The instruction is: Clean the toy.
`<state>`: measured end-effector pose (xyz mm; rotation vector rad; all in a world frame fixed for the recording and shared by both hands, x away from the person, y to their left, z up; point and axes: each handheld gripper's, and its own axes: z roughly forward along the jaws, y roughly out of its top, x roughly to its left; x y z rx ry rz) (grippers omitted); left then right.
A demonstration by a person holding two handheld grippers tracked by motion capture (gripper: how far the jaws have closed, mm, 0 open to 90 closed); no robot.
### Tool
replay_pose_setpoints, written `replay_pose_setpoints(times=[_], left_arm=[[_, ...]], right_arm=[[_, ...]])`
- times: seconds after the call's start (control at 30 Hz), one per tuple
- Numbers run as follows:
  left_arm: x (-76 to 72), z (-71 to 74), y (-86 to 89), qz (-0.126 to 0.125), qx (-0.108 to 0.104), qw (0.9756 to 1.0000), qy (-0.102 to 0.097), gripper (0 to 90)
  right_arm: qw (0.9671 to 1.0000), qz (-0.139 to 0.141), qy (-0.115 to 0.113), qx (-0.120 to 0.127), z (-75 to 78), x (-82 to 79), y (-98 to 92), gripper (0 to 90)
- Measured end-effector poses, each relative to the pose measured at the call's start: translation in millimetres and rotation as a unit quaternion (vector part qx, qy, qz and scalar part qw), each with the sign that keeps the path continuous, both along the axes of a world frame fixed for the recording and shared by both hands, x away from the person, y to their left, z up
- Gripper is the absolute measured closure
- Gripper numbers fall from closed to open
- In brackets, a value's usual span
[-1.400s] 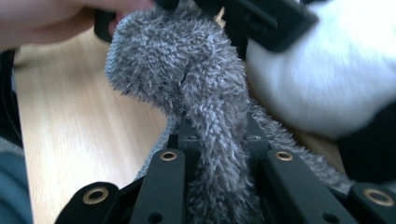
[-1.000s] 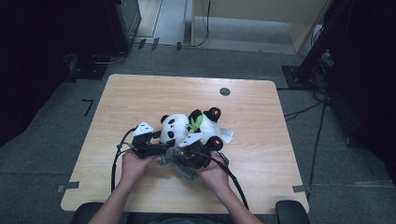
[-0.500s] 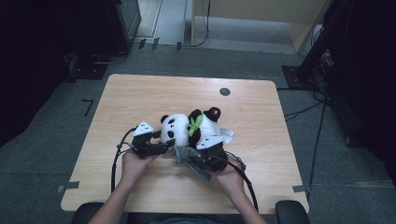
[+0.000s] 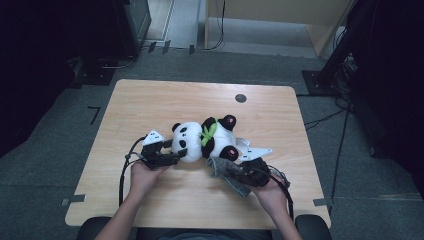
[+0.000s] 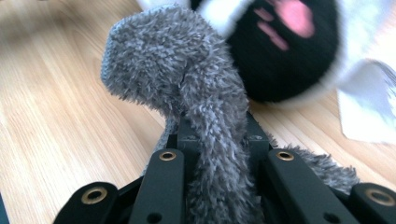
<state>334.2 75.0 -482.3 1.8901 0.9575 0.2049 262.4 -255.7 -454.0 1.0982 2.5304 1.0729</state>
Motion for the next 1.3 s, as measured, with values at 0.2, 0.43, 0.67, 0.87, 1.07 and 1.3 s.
replay_pose_setpoints(times=[0.2, 0.43, 0.67, 0.87, 1.07, 1.3], left_arm=[[-0.4, -0.7, 0.2, 0.002, 0.001, 1.0000, 0.002, 28.9], [-0.7, -0.8, -0.4, 0.003, 0.004, 1.0000, -0.002, 29.0], [-0.4, -1.3, -0.5, 0.003, 0.005, 1.0000, -0.003, 29.0], [-0.6, -1.3, -0.7, 0.002, 0.007, 1.0000, -0.003, 29.0], [-0.2, -1.6, -0.2, 0.000, 0.006, 1.0000, -0.003, 28.7], [1.0, -2.1, 0.6, -0.002, 0.001, 1.0000, -0.002, 28.4]], right_arm=[[0.9999, -0.008, 0.010, -0.005, -0.8, -2.1, -24.3, 76.0], [0.9982, -0.060, 0.003, -0.001, -0.2, 7.5, -38.8, 75.4], [0.9948, -0.101, 0.009, 0.004, -1.9, 14.2, -50.9, 75.4], [0.9890, -0.147, -0.009, 0.011, -2.3, 28.0, -63.0, 75.0], [0.9897, -0.136, -0.039, 0.024, -1.1, 55.8, -64.3, 75.2], [0.9883, -0.144, -0.044, 0.025, -1.8, 90.4, -71.3, 74.9]])
